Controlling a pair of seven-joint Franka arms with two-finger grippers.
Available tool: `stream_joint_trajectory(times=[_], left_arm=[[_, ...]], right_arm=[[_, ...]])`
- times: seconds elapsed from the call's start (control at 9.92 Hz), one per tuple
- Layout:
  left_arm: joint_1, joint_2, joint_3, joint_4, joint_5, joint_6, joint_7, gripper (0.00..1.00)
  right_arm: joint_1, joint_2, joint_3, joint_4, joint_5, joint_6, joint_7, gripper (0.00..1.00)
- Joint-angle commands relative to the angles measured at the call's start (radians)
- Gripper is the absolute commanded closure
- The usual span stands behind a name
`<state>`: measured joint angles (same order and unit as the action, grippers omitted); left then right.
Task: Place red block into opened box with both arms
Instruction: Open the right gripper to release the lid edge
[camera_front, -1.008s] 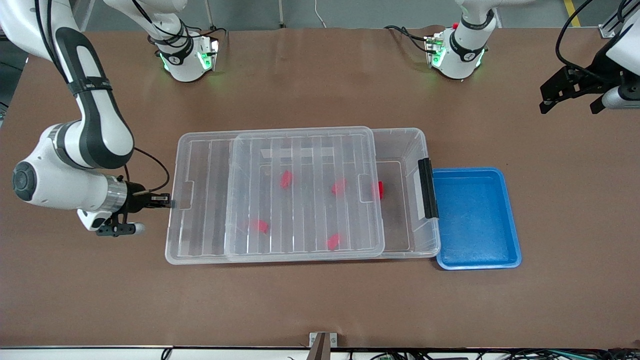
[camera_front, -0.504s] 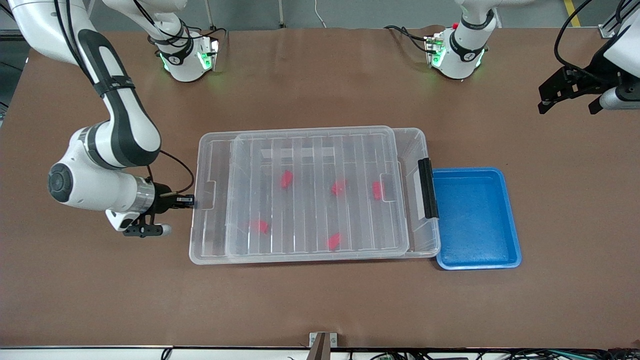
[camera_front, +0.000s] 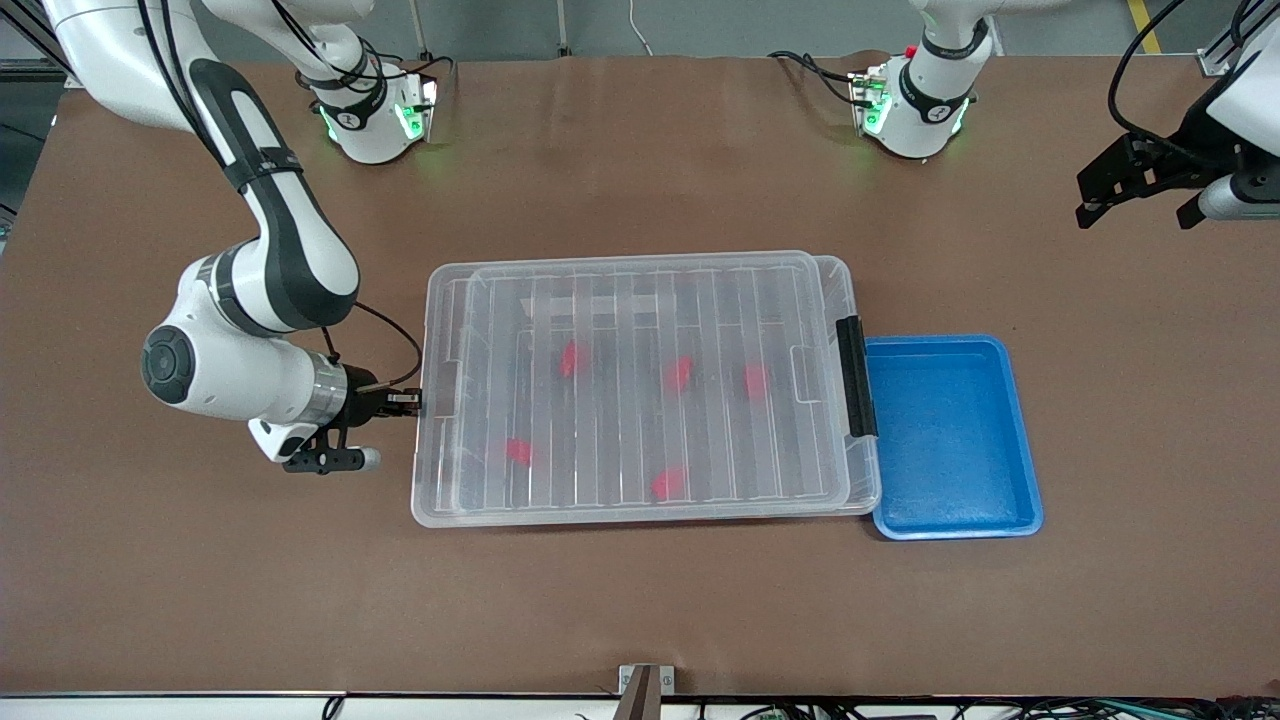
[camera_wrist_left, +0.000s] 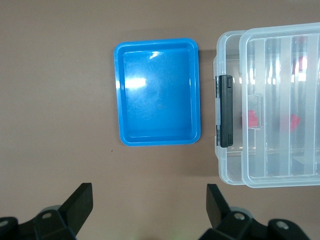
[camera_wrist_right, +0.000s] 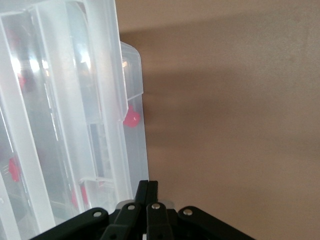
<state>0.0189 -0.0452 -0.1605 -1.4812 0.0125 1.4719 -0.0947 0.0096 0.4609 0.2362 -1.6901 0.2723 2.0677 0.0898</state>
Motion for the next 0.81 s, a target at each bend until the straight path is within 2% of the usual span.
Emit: stream_joint_trajectory(times=[0.0,0.1,0.2,0.3,0.5,0.71], left_arm=[[-0.004,-0.001,0.009,-0.037,-0.017,0.013,0.018,0.00],[-0.004,-0.001,0.009,-0.037,-0.017,0.013,0.018,0.00],[-0.002,-0.001,0.009,-0.037,-0.017,0.013,0.018,0.00],[-0.002,-0.001,0.009,-0.037,-0.017,0.013,0.018,0.00],[-0.002,-0.002,0.009,-0.037,-0.017,0.011,0.020,0.00],[-0.002,-0.002,0.009,-0.037,-0.016,0.011,0.020,0.00]], right_arm=[[0.000,0.021,0.003,0.026,0.013,-0.003,0.014,1.00],[-0.002,0.021,0.002,0.032,0.008,-0.007,0.008,0.98],[-0.019,0.010,-0.009,0.036,-0.014,-0.015,0.004,0.64],[-0.058,-0.007,-0.005,0.040,-0.062,-0.049,-0.002,0.01],[-0.097,-0.108,-0.011,0.043,-0.218,-0.124,0.007,0.00],[-0.155,-0.200,-0.038,0.060,-0.281,-0.193,0.007,0.00]])
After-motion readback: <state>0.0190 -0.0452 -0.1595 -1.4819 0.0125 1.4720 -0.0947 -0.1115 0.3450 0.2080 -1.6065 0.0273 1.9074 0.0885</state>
